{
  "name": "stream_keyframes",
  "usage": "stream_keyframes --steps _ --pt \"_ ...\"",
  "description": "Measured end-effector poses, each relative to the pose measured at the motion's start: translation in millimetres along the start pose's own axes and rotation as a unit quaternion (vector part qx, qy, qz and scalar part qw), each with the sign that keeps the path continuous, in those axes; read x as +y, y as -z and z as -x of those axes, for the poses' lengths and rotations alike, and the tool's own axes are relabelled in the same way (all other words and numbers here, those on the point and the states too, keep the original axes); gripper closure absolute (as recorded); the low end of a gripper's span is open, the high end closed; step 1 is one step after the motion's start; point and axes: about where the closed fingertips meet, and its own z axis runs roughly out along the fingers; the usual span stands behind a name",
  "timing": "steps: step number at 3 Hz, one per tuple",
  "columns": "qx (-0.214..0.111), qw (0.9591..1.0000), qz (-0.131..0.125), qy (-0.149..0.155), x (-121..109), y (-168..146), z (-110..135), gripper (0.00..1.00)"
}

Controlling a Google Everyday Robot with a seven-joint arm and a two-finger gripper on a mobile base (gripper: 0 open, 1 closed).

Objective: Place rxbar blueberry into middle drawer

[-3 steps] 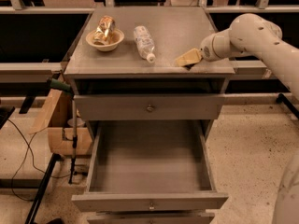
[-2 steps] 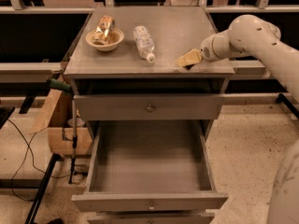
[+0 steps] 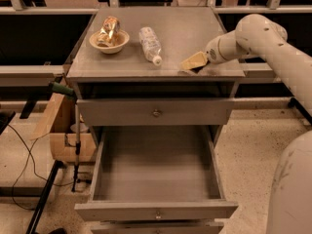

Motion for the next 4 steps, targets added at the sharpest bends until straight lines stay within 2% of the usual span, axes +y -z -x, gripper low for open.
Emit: stream_keyframes --steps 1,4 --pt "-0.001 0.9999 0.013 -0.009 2.4 -3.4 -4.1 0.24" --pt "-0.001 0.9999 0.013 -0.009 1.0 8.1 9.3 0.93"
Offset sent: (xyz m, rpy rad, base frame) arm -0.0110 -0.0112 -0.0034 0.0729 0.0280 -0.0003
